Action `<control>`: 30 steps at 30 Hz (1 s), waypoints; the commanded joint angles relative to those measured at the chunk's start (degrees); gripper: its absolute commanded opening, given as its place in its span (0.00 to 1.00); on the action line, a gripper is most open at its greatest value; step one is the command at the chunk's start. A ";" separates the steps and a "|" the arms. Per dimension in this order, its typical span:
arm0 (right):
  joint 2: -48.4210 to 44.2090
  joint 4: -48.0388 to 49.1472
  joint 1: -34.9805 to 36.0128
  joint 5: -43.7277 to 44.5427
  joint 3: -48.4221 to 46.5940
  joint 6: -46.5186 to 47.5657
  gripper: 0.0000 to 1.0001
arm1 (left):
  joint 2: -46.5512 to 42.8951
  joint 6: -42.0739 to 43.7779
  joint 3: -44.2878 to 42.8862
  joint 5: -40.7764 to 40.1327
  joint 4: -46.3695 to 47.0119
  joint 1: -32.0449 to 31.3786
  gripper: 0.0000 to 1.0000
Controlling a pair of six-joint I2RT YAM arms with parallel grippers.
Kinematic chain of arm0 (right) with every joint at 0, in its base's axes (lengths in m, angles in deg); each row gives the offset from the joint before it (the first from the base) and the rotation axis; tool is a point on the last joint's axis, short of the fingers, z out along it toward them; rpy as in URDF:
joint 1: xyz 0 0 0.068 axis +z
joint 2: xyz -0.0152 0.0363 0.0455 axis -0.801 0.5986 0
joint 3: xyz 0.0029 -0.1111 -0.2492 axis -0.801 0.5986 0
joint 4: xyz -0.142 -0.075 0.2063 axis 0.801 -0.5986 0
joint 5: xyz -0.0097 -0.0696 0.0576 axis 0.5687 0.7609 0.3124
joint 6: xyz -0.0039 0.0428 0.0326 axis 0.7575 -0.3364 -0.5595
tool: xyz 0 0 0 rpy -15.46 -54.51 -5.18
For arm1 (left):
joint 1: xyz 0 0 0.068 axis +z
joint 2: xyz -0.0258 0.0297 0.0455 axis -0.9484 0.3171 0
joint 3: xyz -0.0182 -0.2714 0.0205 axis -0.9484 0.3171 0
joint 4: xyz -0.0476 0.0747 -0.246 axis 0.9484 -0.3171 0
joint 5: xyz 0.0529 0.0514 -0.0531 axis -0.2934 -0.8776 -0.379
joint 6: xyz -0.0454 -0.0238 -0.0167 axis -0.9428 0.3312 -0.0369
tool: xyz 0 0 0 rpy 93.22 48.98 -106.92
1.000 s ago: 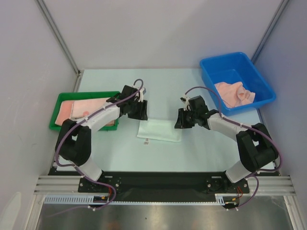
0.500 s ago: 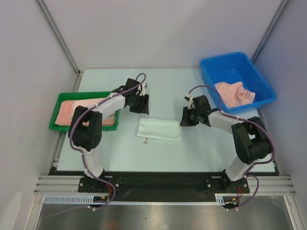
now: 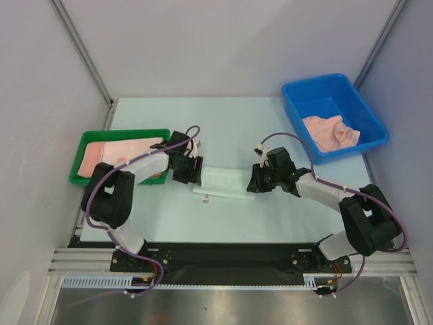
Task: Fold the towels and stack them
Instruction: Neatly place the folded towel into the bin
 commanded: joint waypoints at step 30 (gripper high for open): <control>-18.79 -5.35 0.41 0.57 -0.95 -2.88 1.00 | 3.47 -3.45 -19.43 -14.64 -17.95 -5.10 0.00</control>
